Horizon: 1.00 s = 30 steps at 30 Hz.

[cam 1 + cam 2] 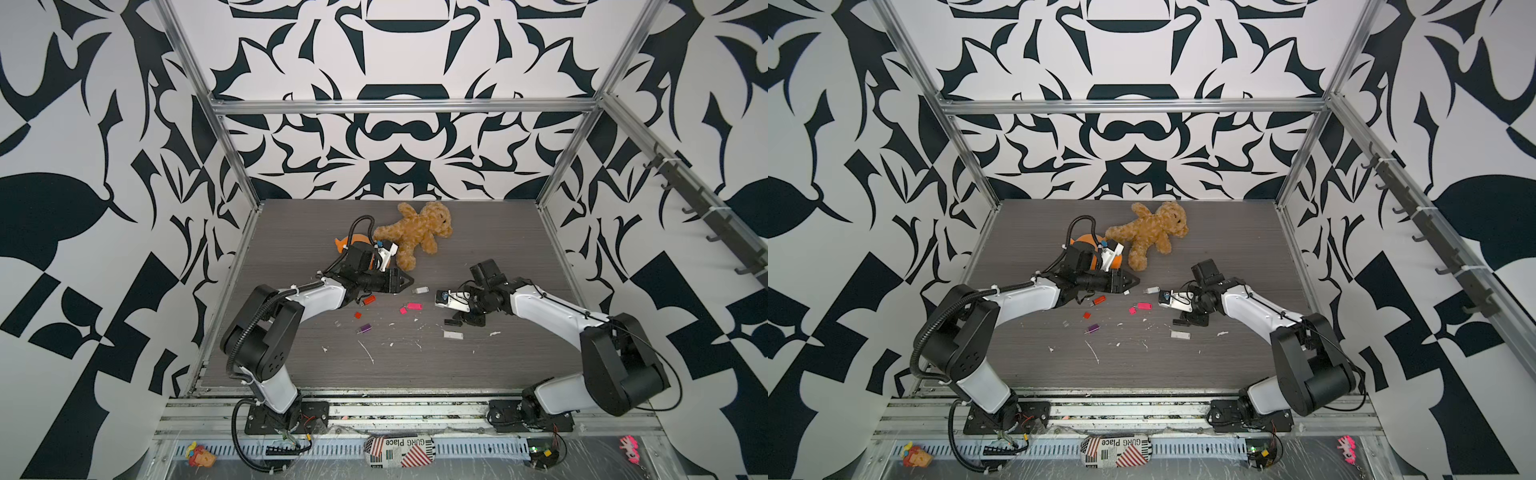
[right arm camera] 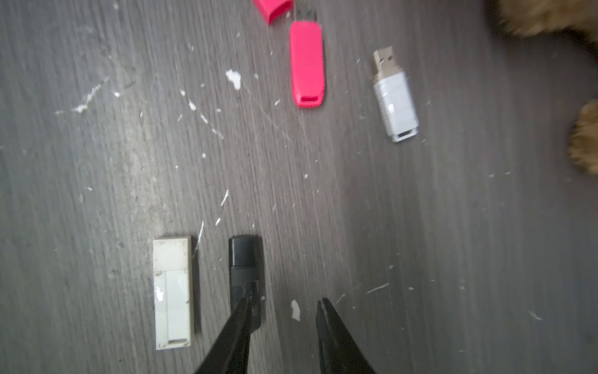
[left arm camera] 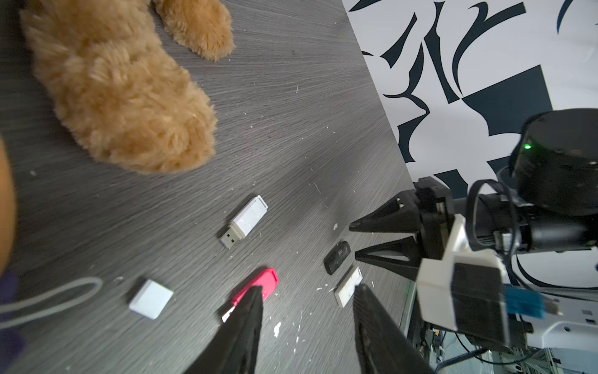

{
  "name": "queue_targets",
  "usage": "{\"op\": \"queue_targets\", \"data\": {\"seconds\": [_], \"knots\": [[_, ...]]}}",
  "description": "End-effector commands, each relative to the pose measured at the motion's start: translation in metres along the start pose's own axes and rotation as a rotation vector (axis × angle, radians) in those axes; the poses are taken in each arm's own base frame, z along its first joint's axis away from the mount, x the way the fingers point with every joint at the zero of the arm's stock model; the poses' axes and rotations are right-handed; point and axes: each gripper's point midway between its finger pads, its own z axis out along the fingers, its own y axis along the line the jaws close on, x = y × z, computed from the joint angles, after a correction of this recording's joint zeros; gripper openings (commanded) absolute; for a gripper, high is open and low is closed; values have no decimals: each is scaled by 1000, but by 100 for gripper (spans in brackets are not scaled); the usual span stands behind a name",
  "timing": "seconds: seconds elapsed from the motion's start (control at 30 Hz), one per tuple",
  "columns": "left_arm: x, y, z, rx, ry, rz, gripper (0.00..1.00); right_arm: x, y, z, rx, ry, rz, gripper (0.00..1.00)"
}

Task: Close the usb drive cover
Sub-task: Place the USB drive at the center of the board, then pick up the cover from the center of the board.

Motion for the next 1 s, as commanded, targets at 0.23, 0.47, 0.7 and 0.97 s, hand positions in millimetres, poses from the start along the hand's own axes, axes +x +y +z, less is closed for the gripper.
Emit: {"op": "queue_targets", "data": {"seconds": [0.23,0.47,0.7,0.97], "knots": [[-13,26,-49,-93,-115,-76,50,-98,-17,5,-8,-267,-192,38],[-13,32,-64,-121,-135,-97,51,-128,-12,44,-80,-279,-265,37],[-7,35,-66,-137,-125,-96,51,-130,-1,63,-165,-247,-341,38],[-9,38,-66,-152,-112,-89,51,-133,7,75,-246,-231,-377,38]]}}
